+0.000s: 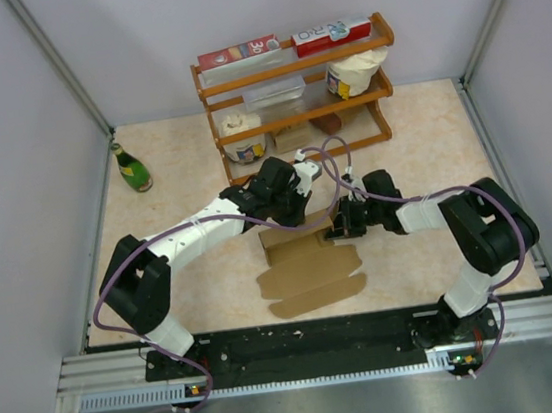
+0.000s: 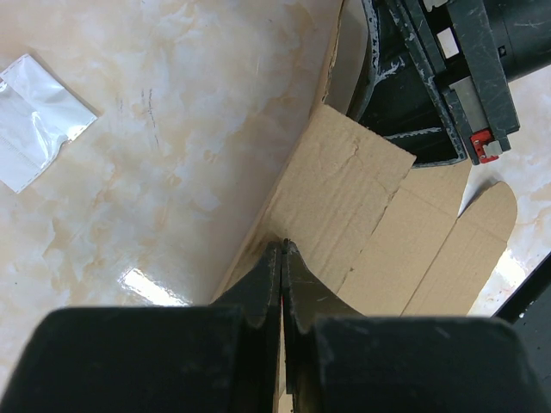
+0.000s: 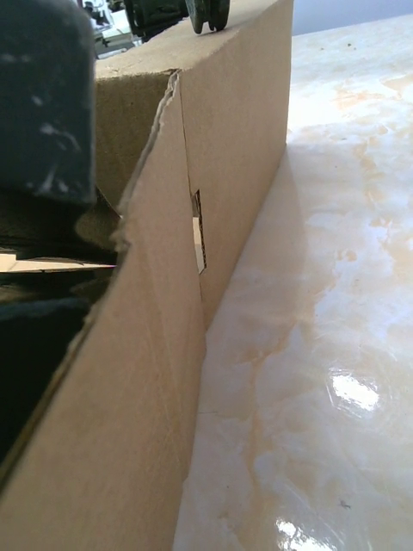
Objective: Fold the paper box
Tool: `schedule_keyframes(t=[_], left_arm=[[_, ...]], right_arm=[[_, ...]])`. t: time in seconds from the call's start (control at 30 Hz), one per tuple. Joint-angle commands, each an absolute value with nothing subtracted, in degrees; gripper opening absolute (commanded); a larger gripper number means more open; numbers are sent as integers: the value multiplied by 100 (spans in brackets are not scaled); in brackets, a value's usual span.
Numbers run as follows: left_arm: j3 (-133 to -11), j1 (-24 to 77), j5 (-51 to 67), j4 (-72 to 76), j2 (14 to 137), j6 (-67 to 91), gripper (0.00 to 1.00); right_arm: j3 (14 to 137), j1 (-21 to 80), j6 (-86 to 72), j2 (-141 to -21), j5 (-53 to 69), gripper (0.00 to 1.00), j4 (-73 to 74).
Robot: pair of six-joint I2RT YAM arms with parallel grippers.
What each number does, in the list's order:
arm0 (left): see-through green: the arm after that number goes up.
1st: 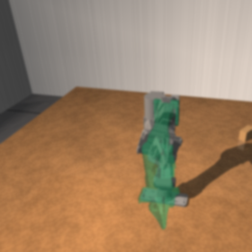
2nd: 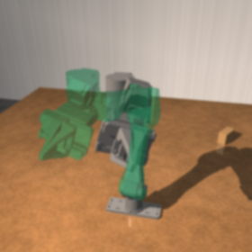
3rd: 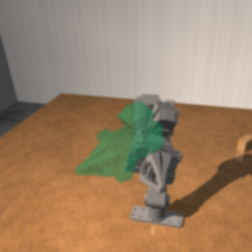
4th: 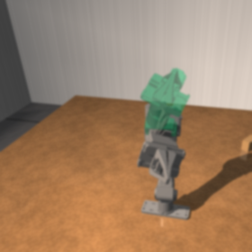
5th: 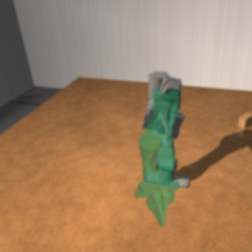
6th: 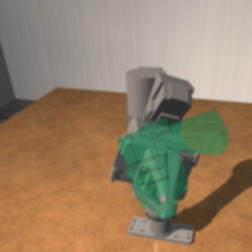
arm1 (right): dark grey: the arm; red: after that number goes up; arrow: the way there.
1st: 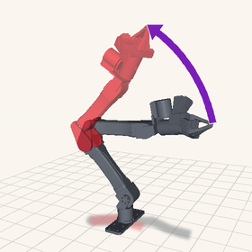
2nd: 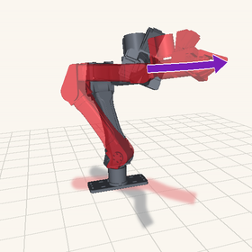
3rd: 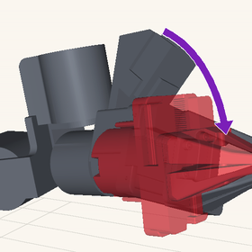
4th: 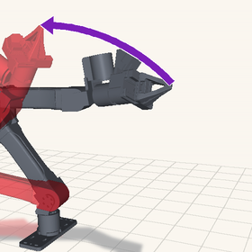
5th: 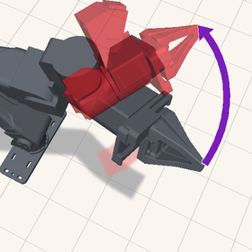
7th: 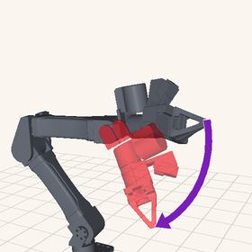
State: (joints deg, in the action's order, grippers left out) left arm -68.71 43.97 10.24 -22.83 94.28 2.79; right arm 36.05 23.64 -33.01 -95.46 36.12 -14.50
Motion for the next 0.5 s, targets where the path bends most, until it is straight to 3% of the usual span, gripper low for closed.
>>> schedule_keyframes(t=[0.0,0.47], left_arm=[[-7005,4430,1072,-2338,9439,246,0],[-7014,4421,1002,-2347,9369,228,0]], right_arm=[[3718,2479,-3138,-9528,3498,0,-1328],[4306,1996,-2145,-7674,2339,0,1062]])
